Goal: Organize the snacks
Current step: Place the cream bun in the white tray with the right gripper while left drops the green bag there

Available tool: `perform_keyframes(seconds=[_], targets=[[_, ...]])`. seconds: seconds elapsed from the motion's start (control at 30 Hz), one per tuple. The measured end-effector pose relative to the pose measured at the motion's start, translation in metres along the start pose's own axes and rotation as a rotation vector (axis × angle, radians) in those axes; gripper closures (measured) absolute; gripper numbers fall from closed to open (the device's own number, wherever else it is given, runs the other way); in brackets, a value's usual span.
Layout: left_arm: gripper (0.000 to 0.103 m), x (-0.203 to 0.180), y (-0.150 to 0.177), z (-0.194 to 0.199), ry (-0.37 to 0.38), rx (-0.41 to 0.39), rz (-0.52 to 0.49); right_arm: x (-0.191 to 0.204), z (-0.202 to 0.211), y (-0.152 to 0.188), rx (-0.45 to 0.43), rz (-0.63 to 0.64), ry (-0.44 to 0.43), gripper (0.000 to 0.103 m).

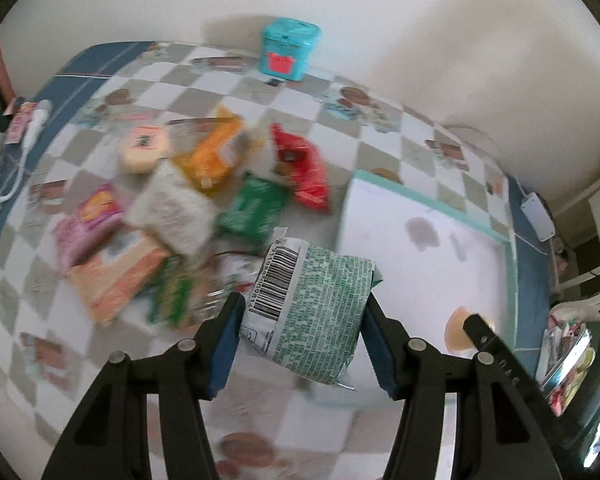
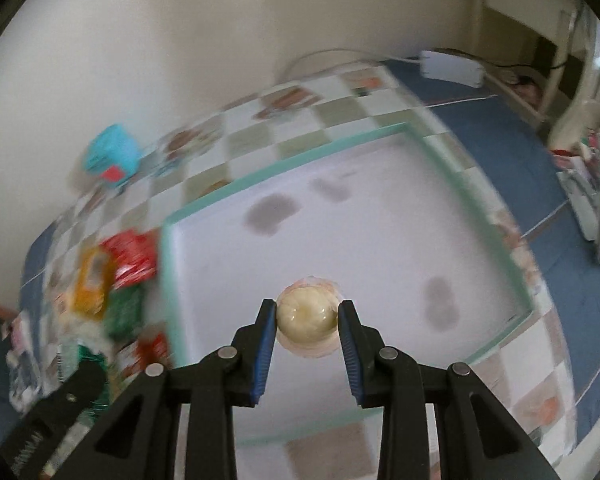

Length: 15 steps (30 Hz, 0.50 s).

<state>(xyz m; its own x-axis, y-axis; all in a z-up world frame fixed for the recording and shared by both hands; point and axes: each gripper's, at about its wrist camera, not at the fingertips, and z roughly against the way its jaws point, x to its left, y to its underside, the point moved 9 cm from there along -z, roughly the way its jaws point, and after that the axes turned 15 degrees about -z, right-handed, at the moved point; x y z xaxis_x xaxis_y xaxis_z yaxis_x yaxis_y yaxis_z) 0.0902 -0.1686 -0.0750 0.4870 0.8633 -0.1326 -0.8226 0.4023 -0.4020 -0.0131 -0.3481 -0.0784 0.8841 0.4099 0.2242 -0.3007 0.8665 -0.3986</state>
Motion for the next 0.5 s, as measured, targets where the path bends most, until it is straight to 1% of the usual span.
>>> perform_keyframes(seconds=[0.1,0.27,0.4,0.5], targets=[[0.044,-0.023,-0.012,-0.016,0.001,0.007,-0.047,-0.021,-0.01,-0.022,-0.027,-0.044,0.052,0.069],[0.044,-0.057,-0.033,-0.034,0.007,-0.008,-0.109,-0.052,-0.026,-0.043,-0.038,-0.114,0.113,0.069],[0.044,-0.081,-0.044,-0.052,0.019,-0.019,-0.172,-0.065,-0.029,-0.055,-0.071,-0.122,0.157,0.069],[0.044,-0.092,-0.046,-0.064,0.032,-0.019,-0.193,-0.068,-0.031,-0.064,-0.092,-0.121,0.161,0.069]])
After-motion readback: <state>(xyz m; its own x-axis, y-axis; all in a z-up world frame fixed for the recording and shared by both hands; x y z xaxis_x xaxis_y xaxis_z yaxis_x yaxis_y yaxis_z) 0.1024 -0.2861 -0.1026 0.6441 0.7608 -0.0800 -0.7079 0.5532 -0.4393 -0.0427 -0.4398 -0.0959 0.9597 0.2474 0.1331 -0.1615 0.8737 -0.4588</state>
